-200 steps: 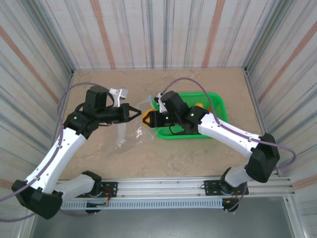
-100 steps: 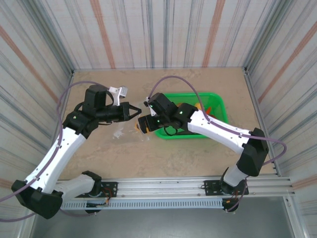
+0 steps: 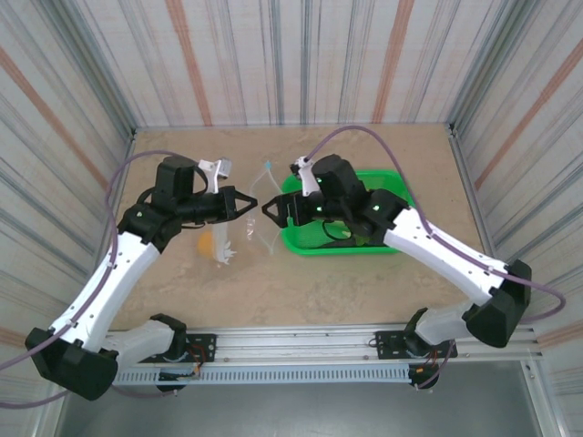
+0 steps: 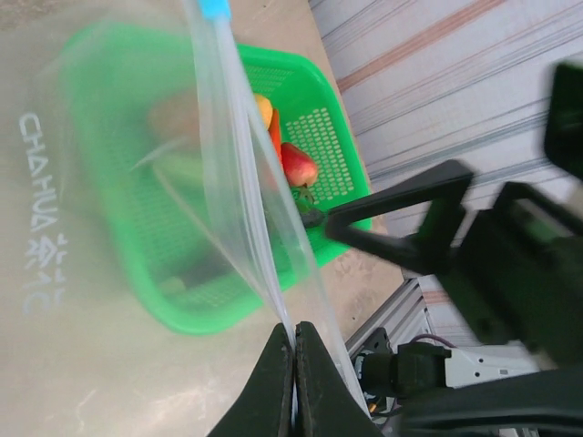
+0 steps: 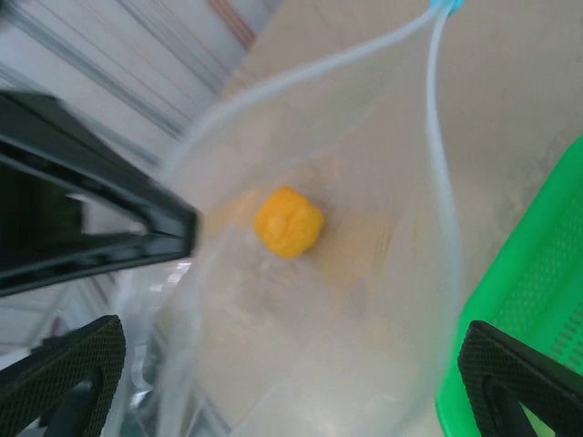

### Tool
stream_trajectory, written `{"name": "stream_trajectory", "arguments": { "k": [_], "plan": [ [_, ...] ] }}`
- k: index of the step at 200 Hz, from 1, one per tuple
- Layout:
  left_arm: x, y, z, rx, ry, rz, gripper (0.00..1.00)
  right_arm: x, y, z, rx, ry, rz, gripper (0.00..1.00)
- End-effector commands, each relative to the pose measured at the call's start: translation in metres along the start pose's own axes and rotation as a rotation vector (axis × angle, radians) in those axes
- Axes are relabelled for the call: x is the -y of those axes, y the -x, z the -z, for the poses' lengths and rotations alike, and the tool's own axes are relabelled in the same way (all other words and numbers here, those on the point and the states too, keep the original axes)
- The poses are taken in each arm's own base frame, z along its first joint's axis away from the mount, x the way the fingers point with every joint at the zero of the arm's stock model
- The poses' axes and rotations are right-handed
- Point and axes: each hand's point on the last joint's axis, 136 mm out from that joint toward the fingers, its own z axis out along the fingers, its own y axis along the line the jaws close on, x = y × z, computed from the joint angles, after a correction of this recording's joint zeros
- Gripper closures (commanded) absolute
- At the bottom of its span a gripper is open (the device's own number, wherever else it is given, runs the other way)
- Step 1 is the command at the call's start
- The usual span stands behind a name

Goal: Place the food in the zip-top bag and seal the zipper

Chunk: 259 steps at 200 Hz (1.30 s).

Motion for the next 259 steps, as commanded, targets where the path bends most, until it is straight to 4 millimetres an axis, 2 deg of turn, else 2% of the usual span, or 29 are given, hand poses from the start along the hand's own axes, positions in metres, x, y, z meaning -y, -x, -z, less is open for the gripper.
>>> {"name": "stream_trajectory", "arguments": {
  "k": [1,14,46,78,114,132,161,183,218,259],
  "plan": [
    [-0.004,-0.003,-0.005,-0.016,-0.013,0.005,1.00,-0.004,0.010,0.020,0.055,0.059,0.030,0.09],
    [-0.004,-0.003,-0.006,-0.016,-0.017,0.005,1.00,0.016,0.007,0.024,0.059,-0.015,0.023,0.11],
    [0.001,-0.001,-0.007,-0.023,-0.030,-0.004,1.00,0.110,-0.013,0.025,0.005,-0.350,-0.083,0.13],
    [0.000,0.004,-0.008,-0.036,-0.010,-0.039,1.00,0.169,-0.046,0.012,-0.120,-0.502,-0.137,0.14],
    [-0.010,0.003,-0.018,-0.074,0.014,-0.059,1.00,0.197,-0.084,-0.008,-0.333,-0.572,-0.057,0.09],
    [-0.017,0.003,-0.023,-0.075,0.035,-0.071,1.00,0.209,-0.091,-0.013,-0.371,-0.612,-0.032,0.08],
    [-0.030,0.003,-0.032,-0.065,0.058,-0.065,1.00,0.224,-0.083,-0.007,-0.366,-0.646,-0.065,0.09],
    [-0.030,0.004,-0.039,-0.067,0.032,-0.052,1.00,0.240,-0.078,-0.001,-0.349,-0.656,-0.142,0.10],
    [-0.035,0.001,-0.035,-0.052,0.056,-0.066,1.00,0.281,-0.062,0.009,-0.319,-0.748,-0.220,0.12],
    [-0.042,-0.008,-0.033,-0.026,0.069,-0.079,1.00,0.326,-0.055,-0.002,-0.360,-0.836,-0.270,0.12]
  ]
}}
